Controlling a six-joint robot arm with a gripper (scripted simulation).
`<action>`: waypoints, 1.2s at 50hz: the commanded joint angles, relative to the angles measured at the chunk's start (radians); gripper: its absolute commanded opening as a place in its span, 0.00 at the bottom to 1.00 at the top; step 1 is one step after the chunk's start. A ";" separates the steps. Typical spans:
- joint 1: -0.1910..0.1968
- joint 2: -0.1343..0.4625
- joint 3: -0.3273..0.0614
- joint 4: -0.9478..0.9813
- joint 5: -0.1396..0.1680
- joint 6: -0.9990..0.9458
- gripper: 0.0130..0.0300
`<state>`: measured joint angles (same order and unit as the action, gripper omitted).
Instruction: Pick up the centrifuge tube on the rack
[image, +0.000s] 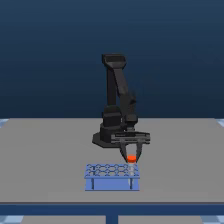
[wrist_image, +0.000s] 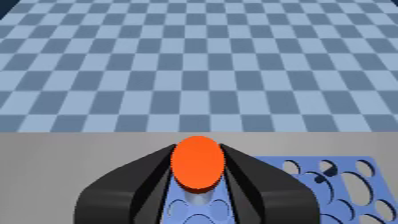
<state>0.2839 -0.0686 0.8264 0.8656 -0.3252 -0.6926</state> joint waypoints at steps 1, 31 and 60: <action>0.000 -0.006 -0.003 0.018 0.006 -0.021 0.00; 0.000 -0.067 -0.038 0.289 0.056 -0.304 0.00; 0.000 -0.133 -0.093 0.749 0.080 -0.779 0.00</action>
<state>0.2839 -0.1941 0.7414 1.5477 -0.2481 -1.3800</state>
